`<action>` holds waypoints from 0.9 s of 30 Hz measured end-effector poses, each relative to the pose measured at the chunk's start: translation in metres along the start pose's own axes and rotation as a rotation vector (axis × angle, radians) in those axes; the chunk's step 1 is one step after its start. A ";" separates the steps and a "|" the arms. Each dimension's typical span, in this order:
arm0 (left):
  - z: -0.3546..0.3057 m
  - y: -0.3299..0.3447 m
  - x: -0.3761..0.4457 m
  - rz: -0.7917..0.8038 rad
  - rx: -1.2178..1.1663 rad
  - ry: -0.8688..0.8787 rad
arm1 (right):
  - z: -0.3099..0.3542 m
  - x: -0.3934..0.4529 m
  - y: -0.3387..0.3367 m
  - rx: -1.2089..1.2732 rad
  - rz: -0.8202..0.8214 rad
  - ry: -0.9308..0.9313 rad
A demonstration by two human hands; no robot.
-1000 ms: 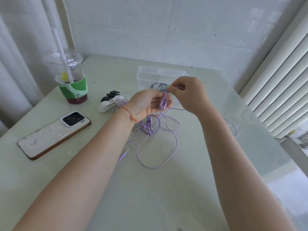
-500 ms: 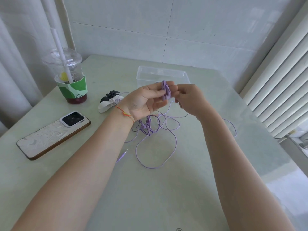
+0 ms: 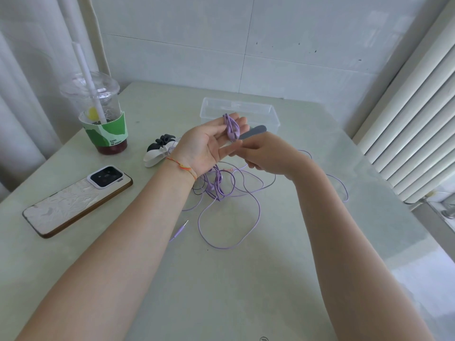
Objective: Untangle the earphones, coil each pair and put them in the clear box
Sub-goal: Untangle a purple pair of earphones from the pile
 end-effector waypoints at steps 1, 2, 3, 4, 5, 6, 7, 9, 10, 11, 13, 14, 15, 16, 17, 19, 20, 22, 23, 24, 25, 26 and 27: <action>0.000 -0.002 0.001 -0.024 0.043 0.006 | 0.003 -0.001 -0.001 -0.001 -0.013 -0.013; 0.001 -0.004 0.001 -0.042 0.080 0.007 | 0.005 -0.001 -0.002 -0.015 -0.032 -0.026; 0.001 -0.006 0.001 -0.054 0.107 0.003 | 0.007 -0.001 -0.004 -0.028 -0.053 -0.034; 0.001 -0.007 0.001 -0.066 0.131 -0.003 | 0.008 -0.001 -0.006 -0.036 -0.069 -0.036; 0.002 -0.008 0.001 -0.080 0.161 -0.007 | 0.009 -0.001 -0.007 -0.034 -0.079 -0.037; 0.001 -0.008 0.001 -0.095 0.201 -0.005 | 0.010 -0.001 -0.008 -0.031 -0.087 -0.044; 0.001 -0.009 0.001 -0.107 0.246 0.003 | 0.011 -0.002 -0.008 -0.031 -0.092 -0.054; 0.000 -0.010 0.001 -0.118 0.314 0.018 | 0.013 -0.002 -0.008 -0.046 -0.086 -0.070; 0.001 -0.010 0.002 -0.119 0.334 0.020 | 0.014 -0.002 -0.007 -0.055 -0.082 -0.074; 0.001 -0.011 0.002 -0.117 0.353 0.018 | 0.014 -0.002 -0.007 -0.068 -0.084 -0.077; 0.002 -0.012 0.004 -0.110 0.399 0.015 | 0.014 0.000 -0.008 -0.094 -0.098 -0.084; 0.003 -0.012 0.005 -0.106 0.417 0.016 | 0.014 0.000 -0.009 -0.102 -0.104 -0.088; 0.004 -0.013 0.007 -0.103 0.425 0.020 | 0.015 0.000 -0.009 -0.105 -0.107 -0.091; 0.005 -0.013 0.008 -0.100 0.422 0.025 | 0.015 0.000 -0.009 -0.104 -0.110 -0.095; 0.006 -0.013 0.010 -0.100 0.411 0.033 | 0.015 0.000 -0.010 -0.103 -0.114 -0.098; 0.007 -0.012 0.011 -0.097 0.376 0.050 | 0.016 0.000 -0.011 -0.114 -0.132 -0.094; 0.007 -0.012 0.011 -0.096 0.364 0.054 | 0.015 0.000 -0.012 -0.124 -0.147 -0.089; 0.008 -0.011 0.012 -0.105 0.371 0.056 | 0.014 0.000 -0.016 -0.139 -0.187 -0.086; 0.008 -0.010 0.012 -0.112 0.388 0.052 | 0.014 0.000 -0.017 -0.141 -0.212 -0.086; 0.009 -0.010 0.012 -0.115 0.412 0.044 | 0.013 0.000 -0.020 -0.137 -0.238 -0.087; 0.009 -0.009 0.011 -0.110 0.444 0.034 | 0.012 0.000 -0.022 -0.130 -0.262 -0.089; 0.010 -0.008 0.010 -0.095 0.487 0.023 | 0.011 0.000 -0.024 -0.120 -0.284 -0.093; 0.011 -0.005 0.009 -0.070 0.535 0.008 | 0.010 0.001 -0.026 -0.111 -0.305 -0.097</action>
Point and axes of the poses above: each hand's wrist, its own x-axis towards the middle knuckle, its own y-axis out of the palm, z = x × y, the point moved 7 cm from there along x, towards the middle knuckle, and after that the axes turned 12 degrees about x, right-handed, at the moved point
